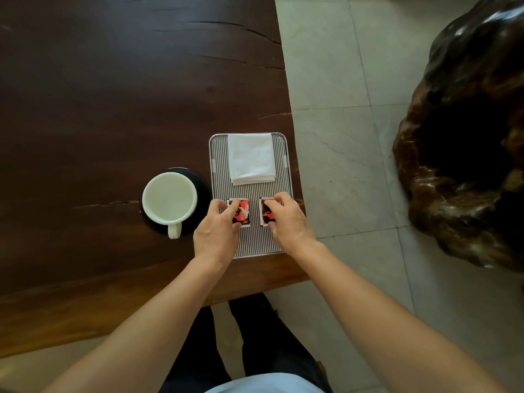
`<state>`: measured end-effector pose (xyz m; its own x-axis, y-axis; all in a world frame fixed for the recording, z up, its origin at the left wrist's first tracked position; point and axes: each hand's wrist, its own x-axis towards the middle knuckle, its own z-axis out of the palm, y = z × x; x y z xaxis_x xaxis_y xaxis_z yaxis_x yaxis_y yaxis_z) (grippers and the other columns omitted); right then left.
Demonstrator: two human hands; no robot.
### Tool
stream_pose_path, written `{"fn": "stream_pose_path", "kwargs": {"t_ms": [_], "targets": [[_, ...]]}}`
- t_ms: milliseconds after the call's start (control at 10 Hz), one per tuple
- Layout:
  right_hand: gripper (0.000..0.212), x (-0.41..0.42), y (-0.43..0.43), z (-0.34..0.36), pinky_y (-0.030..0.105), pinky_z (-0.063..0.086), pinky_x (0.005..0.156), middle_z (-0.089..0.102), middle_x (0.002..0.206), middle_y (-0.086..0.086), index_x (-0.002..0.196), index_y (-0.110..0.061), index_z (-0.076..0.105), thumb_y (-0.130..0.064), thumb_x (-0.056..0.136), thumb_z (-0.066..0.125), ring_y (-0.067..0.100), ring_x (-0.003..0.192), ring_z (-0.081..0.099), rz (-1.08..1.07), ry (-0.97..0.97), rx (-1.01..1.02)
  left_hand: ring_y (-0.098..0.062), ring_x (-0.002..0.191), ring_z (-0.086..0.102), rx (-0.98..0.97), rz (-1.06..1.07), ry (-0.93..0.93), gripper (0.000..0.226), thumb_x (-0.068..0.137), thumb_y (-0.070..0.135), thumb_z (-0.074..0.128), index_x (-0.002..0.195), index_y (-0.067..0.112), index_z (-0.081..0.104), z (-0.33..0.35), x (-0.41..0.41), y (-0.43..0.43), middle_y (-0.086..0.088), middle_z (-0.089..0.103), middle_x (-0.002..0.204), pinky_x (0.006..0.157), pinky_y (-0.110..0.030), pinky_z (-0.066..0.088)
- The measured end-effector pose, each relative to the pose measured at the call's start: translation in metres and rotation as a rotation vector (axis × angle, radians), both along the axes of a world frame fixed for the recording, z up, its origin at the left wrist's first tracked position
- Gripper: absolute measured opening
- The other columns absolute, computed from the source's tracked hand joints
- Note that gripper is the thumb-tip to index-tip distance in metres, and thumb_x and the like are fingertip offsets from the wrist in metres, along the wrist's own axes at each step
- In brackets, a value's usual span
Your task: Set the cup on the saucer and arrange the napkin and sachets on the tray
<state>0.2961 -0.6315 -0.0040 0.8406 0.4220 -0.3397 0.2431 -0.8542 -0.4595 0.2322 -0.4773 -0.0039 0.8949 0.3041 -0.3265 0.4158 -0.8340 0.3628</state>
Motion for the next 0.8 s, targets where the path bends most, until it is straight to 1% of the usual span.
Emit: {"fn": "stream_pose_path", "kwargs": {"t_ms": [300, 500, 700, 800], "targets": [[0.035, 0.001, -0.001, 0.002, 0.039, 0.055, 0.086, 0.053, 0.122, 0.009, 0.12, -0.006, 0.061, 0.003, 0.087, 0.067, 0.028, 0.109, 0.054, 0.046, -0.017, -0.019, -0.024, 0.087, 0.064, -0.013, 0.024, -0.003, 0.053, 0.093, 0.024, 0.068, 0.144, 0.023, 0.051, 0.002, 0.0, -0.004, -0.003, 0.051, 0.12, 0.069, -0.038, 0.057], [0.039, 0.003, 0.0, 0.004, 0.038, 0.054, 0.089, 0.052, 0.124, 0.009, 0.124, -0.007, 0.06, 0.004, 0.087, 0.067, 0.027, 0.112, 0.052, 0.062, -0.009, -0.028, -0.025, 0.088, 0.064, -0.031, 0.045, -0.005, 0.053, 0.093, 0.023, 0.068, 0.143, 0.023, 0.052, 0.002, 0.0, -0.005, -0.003, 0.051, 0.119, 0.07, -0.039, 0.057], [0.036, 0.003, 0.0, 0.005, 0.039, 0.056, 0.087, 0.051, 0.121, 0.009, 0.12, -0.006, 0.06, 0.002, 0.086, 0.068, 0.026, 0.108, 0.054, 0.063, -0.011, -0.02, -0.023, 0.09, 0.064, -0.019, 0.018, -0.001, 0.053, 0.093, 0.025, 0.067, 0.143, 0.023, 0.051, 0.004, 0.0, -0.004, -0.003, 0.052, 0.12, 0.07, -0.035, 0.056], [0.035, 0.003, 0.001, 0.006, 0.039, 0.057, 0.084, 0.051, 0.12, 0.008, 0.117, -0.007, 0.06, 0.004, 0.085, 0.068, 0.026, 0.105, 0.055, 0.063, -0.017, -0.023, -0.024, 0.091, 0.064, -0.032, 0.015, -0.003, 0.052, 0.093, 0.024, 0.067, 0.142, 0.023, 0.051, 0.009, 0.0, -0.003, -0.003, 0.053, 0.121, 0.07, -0.036, 0.056]]}}
